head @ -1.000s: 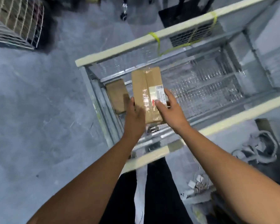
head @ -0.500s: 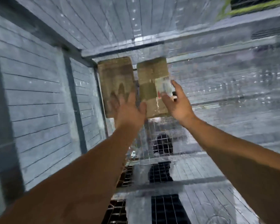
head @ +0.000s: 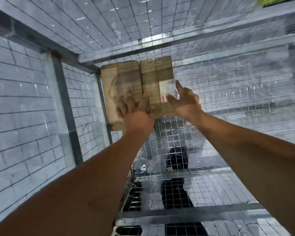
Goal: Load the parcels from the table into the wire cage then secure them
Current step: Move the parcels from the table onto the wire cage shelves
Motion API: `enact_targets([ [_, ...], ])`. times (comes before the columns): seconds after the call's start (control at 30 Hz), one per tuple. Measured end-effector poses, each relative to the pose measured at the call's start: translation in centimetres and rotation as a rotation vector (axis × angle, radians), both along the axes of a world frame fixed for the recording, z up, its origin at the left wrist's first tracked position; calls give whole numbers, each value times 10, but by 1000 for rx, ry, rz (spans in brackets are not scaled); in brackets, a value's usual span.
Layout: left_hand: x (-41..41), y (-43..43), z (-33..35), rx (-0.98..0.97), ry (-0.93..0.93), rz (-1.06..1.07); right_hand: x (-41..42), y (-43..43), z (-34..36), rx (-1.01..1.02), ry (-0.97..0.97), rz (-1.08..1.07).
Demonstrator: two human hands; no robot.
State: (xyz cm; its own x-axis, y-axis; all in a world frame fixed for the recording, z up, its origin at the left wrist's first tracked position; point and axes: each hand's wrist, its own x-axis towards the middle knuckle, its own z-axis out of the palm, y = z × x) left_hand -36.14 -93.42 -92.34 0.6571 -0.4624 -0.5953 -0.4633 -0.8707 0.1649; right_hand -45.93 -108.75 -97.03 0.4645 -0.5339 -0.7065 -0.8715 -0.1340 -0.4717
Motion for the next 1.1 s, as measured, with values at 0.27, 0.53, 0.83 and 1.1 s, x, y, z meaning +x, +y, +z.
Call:
enact_targets([
  [0.27, -18, 6, 112, -81, 107, -1, -50, 9, 131, 22, -18, -131],
  [0.53, -61, 55, 275, -284, 258, -141, -123, 91, 316, -104, 59, -244],
  [0.83, -106, 133, 457, -575, 374, -383, -191, 247, 518, -457, -17, -780],
  [1.1, -223, 200, 559, -604, 645, -796, -299, 422, 621, -626, 61, -1431],
])
